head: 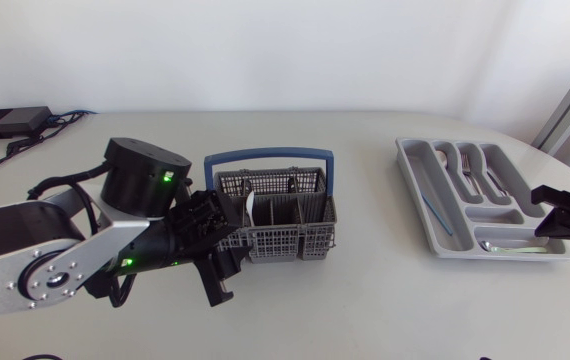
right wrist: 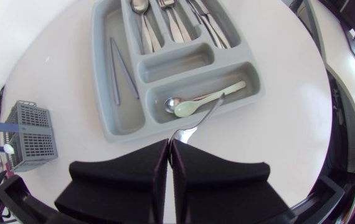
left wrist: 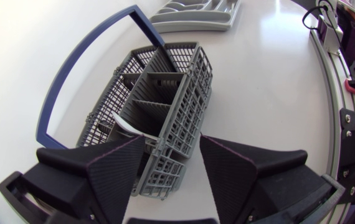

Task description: Sort the cutlery from the basket into the organizer compartments.

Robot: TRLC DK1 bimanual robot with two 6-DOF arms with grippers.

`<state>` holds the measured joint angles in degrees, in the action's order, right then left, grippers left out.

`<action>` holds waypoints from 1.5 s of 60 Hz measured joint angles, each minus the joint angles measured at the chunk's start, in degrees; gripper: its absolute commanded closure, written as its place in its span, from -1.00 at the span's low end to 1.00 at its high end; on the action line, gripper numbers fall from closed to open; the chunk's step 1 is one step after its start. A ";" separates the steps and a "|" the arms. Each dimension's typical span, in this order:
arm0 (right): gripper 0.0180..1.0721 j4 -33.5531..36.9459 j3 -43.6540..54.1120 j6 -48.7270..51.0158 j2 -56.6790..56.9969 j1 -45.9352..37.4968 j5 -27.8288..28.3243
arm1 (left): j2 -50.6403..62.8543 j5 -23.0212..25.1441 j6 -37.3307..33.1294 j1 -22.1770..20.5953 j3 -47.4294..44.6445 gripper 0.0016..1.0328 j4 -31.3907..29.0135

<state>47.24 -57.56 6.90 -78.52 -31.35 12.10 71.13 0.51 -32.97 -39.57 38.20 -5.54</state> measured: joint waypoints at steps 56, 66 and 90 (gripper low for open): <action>-0.39 -10.99 -2.01 -8.83 -15.21 7.32 -2.86 | -3.08 0.02 0.00 -0.37 0.00 -0.19 -2.21; -0.38 -7.15 -1.99 -8.44 -4.39 8.92 3.32 | -3.61 0.02 0.00 -0.37 0.00 -0.19 -2.32; -0.38 -4.17 2.03 -9.88 12.83 32.87 9.14 | -3.65 0.02 0.00 -0.07 -0.61 -0.19 -2.03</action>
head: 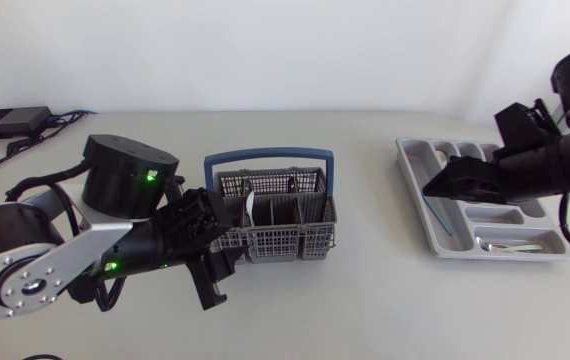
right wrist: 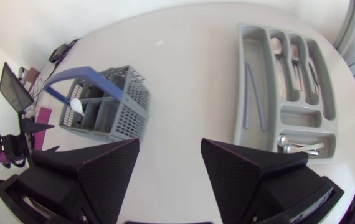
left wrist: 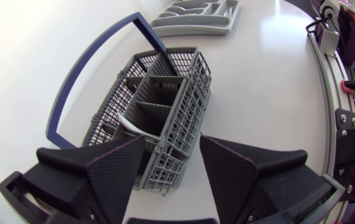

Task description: Sort the cutlery from the basket into the organizer compartments.

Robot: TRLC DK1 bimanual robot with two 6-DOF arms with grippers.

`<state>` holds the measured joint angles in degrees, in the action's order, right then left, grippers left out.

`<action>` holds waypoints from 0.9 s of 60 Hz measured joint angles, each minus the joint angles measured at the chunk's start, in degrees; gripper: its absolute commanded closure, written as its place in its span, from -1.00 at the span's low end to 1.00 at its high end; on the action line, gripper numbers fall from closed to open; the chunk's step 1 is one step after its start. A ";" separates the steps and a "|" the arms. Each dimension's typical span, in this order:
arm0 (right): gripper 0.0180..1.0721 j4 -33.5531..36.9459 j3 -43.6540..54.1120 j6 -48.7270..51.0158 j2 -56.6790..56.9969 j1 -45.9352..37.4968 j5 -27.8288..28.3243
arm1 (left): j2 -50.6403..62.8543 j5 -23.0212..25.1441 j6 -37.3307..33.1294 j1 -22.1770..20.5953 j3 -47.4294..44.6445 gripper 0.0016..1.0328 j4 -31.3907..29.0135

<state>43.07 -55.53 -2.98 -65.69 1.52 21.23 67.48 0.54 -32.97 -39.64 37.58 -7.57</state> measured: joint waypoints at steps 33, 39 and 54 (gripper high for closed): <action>-0.51 -7.02 -4.35 -10.69 -6.47 29.18 -8.63 | 0.24 -0.02 0.00 2.40 -0.26 -0.19 1.05; -0.58 -8.63 -4.94 -12.13 -7.72 32.63 -10.54 | 1.07 0.00 0.00 2.51 -0.24 -0.19 1.90; -0.61 -11.10 -5.03 -15.41 -10.51 34.93 -14.08 | 4.83 -0.07 1.57 2.80 0.96 -0.19 2.80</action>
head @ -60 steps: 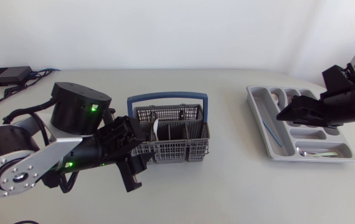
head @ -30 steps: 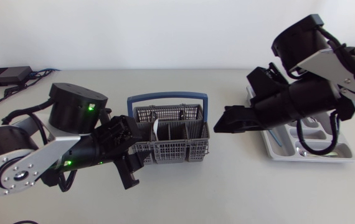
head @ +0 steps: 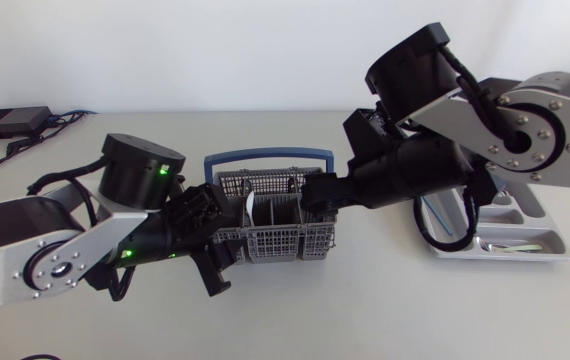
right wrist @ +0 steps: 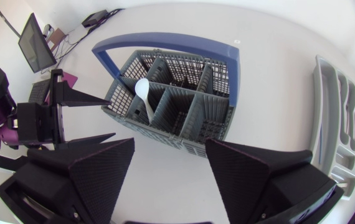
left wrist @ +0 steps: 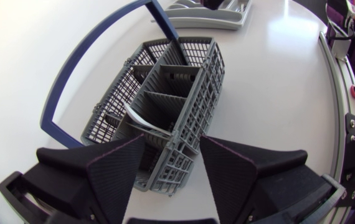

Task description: Sort the cutlery from the basket into the organizer compartments.

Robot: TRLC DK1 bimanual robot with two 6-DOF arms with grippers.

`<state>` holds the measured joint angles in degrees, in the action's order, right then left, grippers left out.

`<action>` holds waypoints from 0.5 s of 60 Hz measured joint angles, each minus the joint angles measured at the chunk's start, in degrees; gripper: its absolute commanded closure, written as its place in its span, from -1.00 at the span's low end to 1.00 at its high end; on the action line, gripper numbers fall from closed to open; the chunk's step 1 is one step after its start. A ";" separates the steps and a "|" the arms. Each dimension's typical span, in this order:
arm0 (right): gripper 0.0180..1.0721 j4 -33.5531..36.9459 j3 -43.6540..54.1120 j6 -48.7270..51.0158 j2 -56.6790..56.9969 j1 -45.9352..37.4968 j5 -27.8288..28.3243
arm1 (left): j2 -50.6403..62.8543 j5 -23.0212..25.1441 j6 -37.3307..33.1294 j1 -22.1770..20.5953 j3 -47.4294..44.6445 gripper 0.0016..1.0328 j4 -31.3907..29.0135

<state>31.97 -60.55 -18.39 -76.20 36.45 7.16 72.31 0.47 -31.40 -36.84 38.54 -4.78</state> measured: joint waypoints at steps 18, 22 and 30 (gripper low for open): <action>-0.61 -1.90 2.69 -0.70 1.31 -1.88 -1.03 | 5.84 -7.41 5.18 0.00 6.54 -0.18 1.31; -0.61 -2.03 3.72 -0.68 2.19 -3.08 -1.01 | 6.75 -9.68 6.01 -0.42 8.00 -0.18 1.31; -0.61 -2.32 5.84 -0.48 4.48 -5.49 0.28 | 9.64 -14.80 7.52 -2.56 11.02 -0.15 1.57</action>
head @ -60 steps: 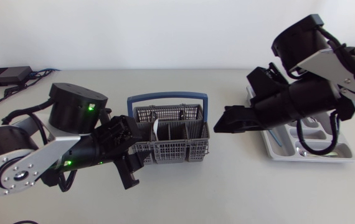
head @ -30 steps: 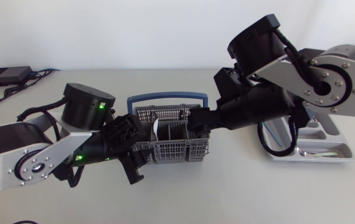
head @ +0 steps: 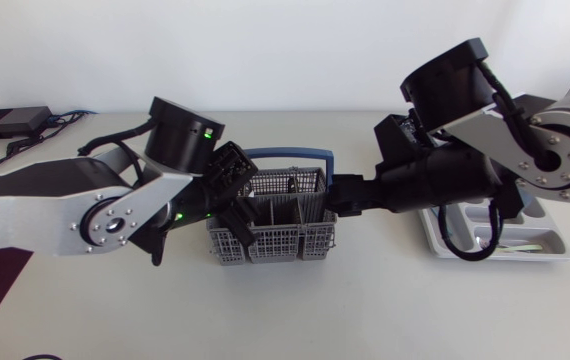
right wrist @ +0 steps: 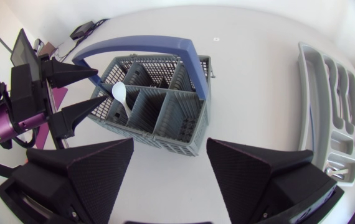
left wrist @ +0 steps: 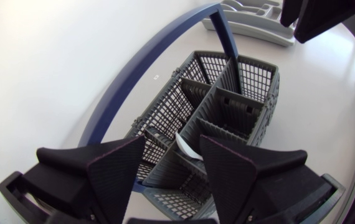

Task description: Sort the cutlery from the basket into the organizer compartments.

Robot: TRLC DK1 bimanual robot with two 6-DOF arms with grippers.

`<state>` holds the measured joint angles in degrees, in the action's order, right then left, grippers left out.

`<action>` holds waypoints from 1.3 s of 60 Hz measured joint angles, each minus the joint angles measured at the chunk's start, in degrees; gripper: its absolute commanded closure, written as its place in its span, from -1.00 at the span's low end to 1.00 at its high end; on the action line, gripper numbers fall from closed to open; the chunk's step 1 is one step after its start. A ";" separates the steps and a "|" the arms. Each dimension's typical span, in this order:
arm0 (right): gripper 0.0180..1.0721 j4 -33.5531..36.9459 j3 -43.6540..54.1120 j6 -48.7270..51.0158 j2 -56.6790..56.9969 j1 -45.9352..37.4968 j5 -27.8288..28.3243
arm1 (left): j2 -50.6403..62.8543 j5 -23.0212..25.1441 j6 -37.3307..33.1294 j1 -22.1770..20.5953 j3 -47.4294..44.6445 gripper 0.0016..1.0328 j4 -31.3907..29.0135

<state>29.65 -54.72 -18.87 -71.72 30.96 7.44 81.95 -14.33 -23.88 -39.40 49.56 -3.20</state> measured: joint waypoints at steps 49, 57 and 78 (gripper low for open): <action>-0.61 -2.95 5.35 1.11 2.40 -6.08 4.87 | 10.40 -5.38 6.62 -0.02 7.26 0.11 -2.54; -0.61 -3.10 5.88 1.11 2.43 -6.29 5.22 | 11.23 -5.55 7.45 0.13 8.15 0.21 -2.95; -0.62 -3.13 6.01 1.11 2.73 -6.29 5.25 | 11.28 -5.53 7.82 0.33 8.24 0.89 -3.82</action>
<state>26.52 -48.71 -17.76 -68.99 24.67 12.69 93.23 -19.86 -16.05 -39.07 57.80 -7.03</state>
